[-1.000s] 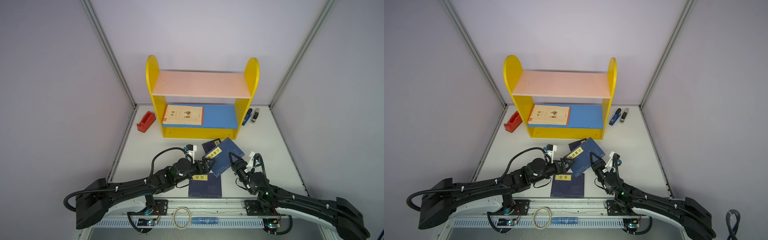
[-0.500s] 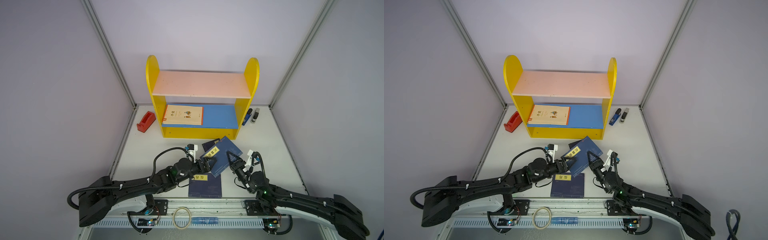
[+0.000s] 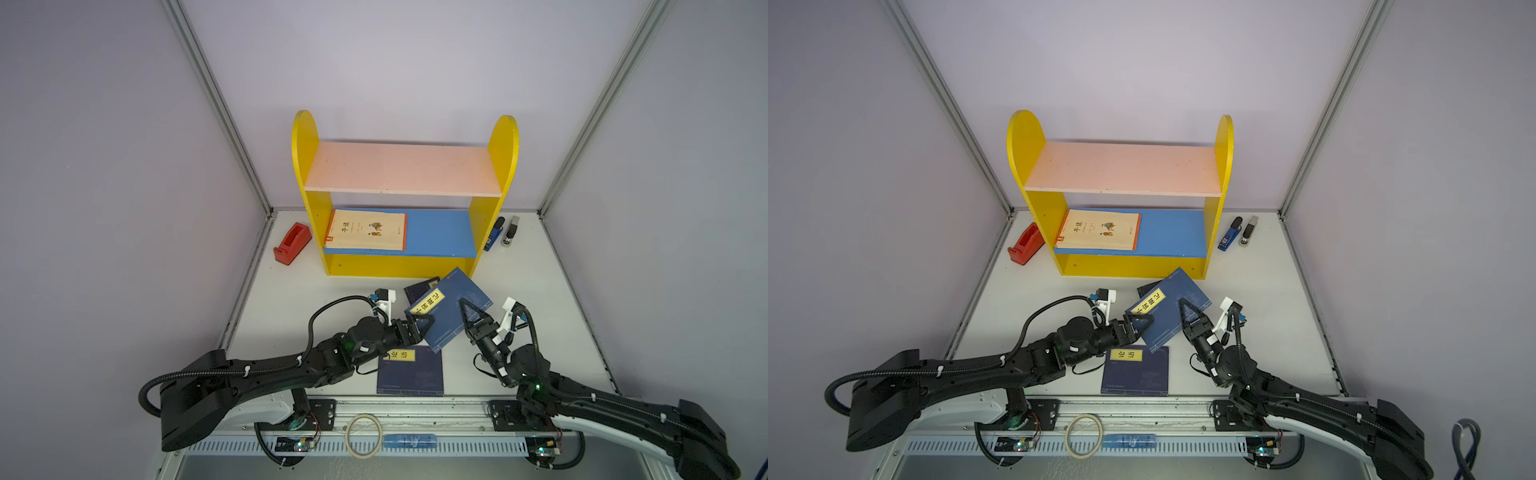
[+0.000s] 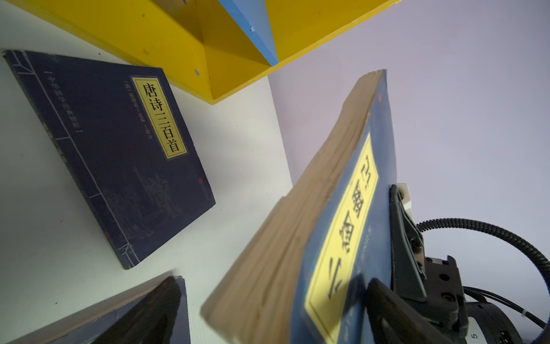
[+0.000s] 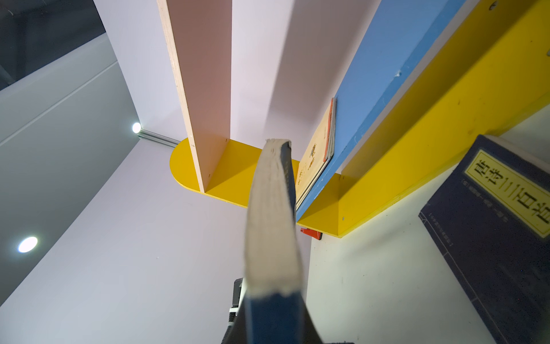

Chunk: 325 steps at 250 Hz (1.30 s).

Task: Stacking books/files
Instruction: Place the book on the bookshelf.

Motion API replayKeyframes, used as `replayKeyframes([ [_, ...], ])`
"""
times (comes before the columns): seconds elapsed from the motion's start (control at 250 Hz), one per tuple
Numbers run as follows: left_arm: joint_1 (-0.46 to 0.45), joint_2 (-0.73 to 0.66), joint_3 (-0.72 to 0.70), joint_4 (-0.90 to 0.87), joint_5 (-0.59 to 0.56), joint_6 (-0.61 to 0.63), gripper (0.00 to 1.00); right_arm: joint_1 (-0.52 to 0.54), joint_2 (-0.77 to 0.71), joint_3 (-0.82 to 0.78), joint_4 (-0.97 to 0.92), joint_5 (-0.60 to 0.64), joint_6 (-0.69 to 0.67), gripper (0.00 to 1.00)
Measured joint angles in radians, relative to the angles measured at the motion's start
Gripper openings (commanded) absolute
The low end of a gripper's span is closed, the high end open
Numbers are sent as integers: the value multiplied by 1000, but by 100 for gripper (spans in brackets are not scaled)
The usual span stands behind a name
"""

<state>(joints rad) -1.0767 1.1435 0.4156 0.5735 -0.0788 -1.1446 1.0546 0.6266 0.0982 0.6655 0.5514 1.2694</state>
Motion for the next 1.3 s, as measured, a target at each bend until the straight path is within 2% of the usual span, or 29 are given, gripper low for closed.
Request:
replayKeyframes([
  [0.108, 0, 2, 0, 15, 4, 0, 97, 0, 50, 1, 8, 0, 10, 0],
  [0.208, 0, 11, 1, 30, 14, 0, 86, 0, 109, 4, 21, -3, 18, 0],
  [0.248, 0, 13, 2, 31, 14, 0, 78, 0, 130, 5, 30, -3, 28, 0],
  [0.416, 3, 14, 8, 32, 15, 0, 33, 0, 184, 7, 49, 21, 61, 0],
  [0.648, 11, -13, 16, 4, 16, -13, 0, 2, 198, 9, 43, 47, 105, 0],
  [0.692, 17, -18, 17, -1, 23, -18, 0, 3, 198, 11, 43, 47, 106, 1],
  [0.768, 30, -33, 17, -5, 44, -19, 0, 3, 193, 16, 42, 42, 105, 41],
  [0.816, 42, -48, 17, -13, 51, -19, 0, 4, 180, 16, 33, 46, 99, 54],
  [0.912, 74, -90, 15, -47, 62, -18, 0, 4, 128, 14, -6, 61, 70, 54],
  [0.952, 92, -112, 13, -62, 79, -15, 0, 3, 93, 11, -20, 70, 62, 57],
  [1.068, 161, -185, 18, -127, 157, -4, 0, -3, -52, 23, -107, 78, -19, 64],
  [1.14, 210, -236, 35, -193, 192, 6, 0, -14, -150, 65, -202, 74, -73, 65],
  [1.224, 257, -296, 59, -264, 238, 22, 0, -46, -221, 126, -281, 35, -129, 65],
  [1.3, 285, -346, 80, -321, 283, 38, 0, -84, -226, 175, -350, -29, -163, 66],
])
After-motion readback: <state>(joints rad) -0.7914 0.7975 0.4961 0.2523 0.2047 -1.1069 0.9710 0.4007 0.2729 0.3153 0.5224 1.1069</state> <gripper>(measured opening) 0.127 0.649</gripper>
